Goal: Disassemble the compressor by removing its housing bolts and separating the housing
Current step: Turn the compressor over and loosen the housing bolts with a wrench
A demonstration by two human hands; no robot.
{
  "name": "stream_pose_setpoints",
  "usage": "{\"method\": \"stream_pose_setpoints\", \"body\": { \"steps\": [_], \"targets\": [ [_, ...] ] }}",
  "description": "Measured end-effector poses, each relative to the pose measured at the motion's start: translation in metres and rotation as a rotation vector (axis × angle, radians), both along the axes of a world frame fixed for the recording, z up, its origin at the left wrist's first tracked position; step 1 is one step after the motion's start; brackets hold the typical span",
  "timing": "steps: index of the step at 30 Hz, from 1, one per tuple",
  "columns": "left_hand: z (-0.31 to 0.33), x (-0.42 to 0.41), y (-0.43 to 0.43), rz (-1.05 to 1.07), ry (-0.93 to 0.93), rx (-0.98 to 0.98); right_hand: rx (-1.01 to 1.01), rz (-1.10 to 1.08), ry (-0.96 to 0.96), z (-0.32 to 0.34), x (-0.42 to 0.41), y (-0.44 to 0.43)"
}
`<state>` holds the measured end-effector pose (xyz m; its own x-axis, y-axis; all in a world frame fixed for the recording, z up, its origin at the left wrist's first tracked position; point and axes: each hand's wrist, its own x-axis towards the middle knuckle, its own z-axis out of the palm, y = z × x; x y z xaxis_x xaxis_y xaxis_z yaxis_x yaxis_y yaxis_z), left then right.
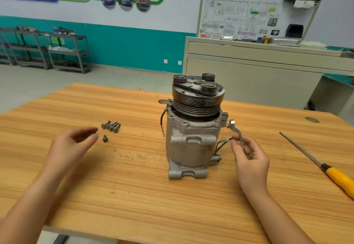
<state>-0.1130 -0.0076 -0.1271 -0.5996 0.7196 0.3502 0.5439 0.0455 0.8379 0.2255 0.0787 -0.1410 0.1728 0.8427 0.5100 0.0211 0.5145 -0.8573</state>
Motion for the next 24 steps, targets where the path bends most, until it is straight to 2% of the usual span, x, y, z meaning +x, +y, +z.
{"method": "stream_pose_setpoints", "body": {
  "steps": [3,5,7,12,15,18,21,24],
  "targets": [
    [-0.028,-0.039,-0.007,0.048,0.193,-0.244,-0.007,0.008,0.044,0.001,0.002,0.002],
    [-0.031,-0.046,0.001,0.05,0.303,-0.321,-0.02,0.009,0.056,0.001,0.004,0.004],
    [-0.03,-0.043,0.014,0.027,0.344,-0.325,-0.025,-0.002,0.046,0.001,0.006,0.004],
    [-0.029,-0.037,0.034,-0.008,0.3,-0.31,-0.029,-0.017,0.012,-0.001,0.007,0.002],
    [-0.023,-0.028,0.031,0.046,0.261,-0.225,-0.021,-0.001,0.004,0.002,0.005,0.0],
    [-0.005,0.009,0.029,0.025,0.121,0.068,-0.021,0.021,0.016,0.002,0.001,-0.005],
    [0.021,0.069,0.033,-0.224,-0.001,0.238,-0.022,0.019,0.012,0.003,0.0,-0.01],
    [0.036,0.115,0.049,-0.439,0.018,0.184,-0.043,0.084,-0.052,0.01,0.006,-0.013]
  ]
}}
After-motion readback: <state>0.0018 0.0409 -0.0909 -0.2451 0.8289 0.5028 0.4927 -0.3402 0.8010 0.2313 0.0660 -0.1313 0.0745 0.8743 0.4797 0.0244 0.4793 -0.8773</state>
